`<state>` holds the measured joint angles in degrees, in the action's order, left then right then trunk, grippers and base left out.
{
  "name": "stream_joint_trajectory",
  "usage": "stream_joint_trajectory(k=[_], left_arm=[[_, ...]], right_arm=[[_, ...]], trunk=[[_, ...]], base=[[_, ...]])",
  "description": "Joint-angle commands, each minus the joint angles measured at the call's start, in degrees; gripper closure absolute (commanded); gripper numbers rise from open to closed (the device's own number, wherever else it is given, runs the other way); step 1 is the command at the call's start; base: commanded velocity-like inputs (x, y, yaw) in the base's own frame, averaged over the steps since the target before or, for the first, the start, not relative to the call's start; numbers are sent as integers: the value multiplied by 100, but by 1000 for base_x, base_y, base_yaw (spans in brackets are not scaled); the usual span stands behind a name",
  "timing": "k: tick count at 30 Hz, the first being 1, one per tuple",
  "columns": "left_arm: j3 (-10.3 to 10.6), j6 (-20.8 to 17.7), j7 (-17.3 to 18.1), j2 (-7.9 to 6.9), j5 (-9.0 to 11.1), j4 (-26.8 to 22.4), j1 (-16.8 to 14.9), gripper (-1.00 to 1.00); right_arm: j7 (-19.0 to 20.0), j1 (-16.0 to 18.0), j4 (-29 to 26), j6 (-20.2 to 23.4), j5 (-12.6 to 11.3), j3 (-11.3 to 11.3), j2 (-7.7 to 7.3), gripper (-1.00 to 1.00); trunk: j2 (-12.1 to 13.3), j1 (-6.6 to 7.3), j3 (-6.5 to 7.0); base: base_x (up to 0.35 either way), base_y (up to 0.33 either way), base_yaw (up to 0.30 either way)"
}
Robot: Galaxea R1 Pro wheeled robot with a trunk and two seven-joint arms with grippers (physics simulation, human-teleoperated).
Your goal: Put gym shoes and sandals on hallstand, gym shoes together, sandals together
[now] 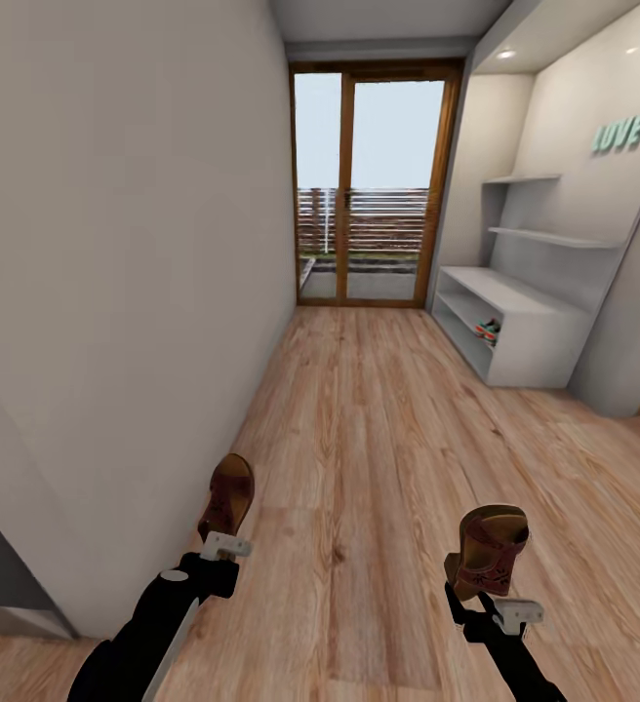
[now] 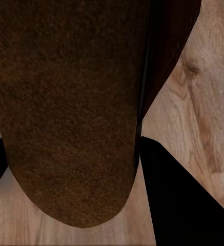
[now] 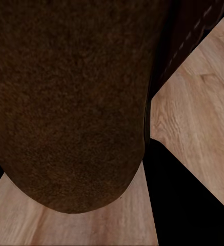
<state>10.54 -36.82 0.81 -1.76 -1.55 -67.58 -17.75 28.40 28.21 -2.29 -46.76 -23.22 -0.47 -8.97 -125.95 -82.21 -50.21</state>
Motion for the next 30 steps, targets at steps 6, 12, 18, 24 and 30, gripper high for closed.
stream_joint_trajectory(k=[6,12,18,24,30], left_arm=[[0,0,11,0,-21,-1,0,100],[0,0,10,0,-21,-1,0,100],[0,0,9,0,-21,-1,0,100],[0,0,10,0,-21,-1,0,100],[0,0,9,0,-21,-1,0,100]], right_arm=[[-1,0,1,0,1,-5,0,100],[-1,0,-2,0,1,-5,0,100],[-1,0,0,0,0,-5,0,100],[-1,0,-1,0,1,-5,0,100],[-1,0,0,0,1,-5,0,100]], trunk=[[0,0,0],[0,0,0],[0,0,0],[0,0,0],[0,0,0]], base=[[335,0,0],[335,0,0],[334,0,0],[334,0,0],[334,0,0]])
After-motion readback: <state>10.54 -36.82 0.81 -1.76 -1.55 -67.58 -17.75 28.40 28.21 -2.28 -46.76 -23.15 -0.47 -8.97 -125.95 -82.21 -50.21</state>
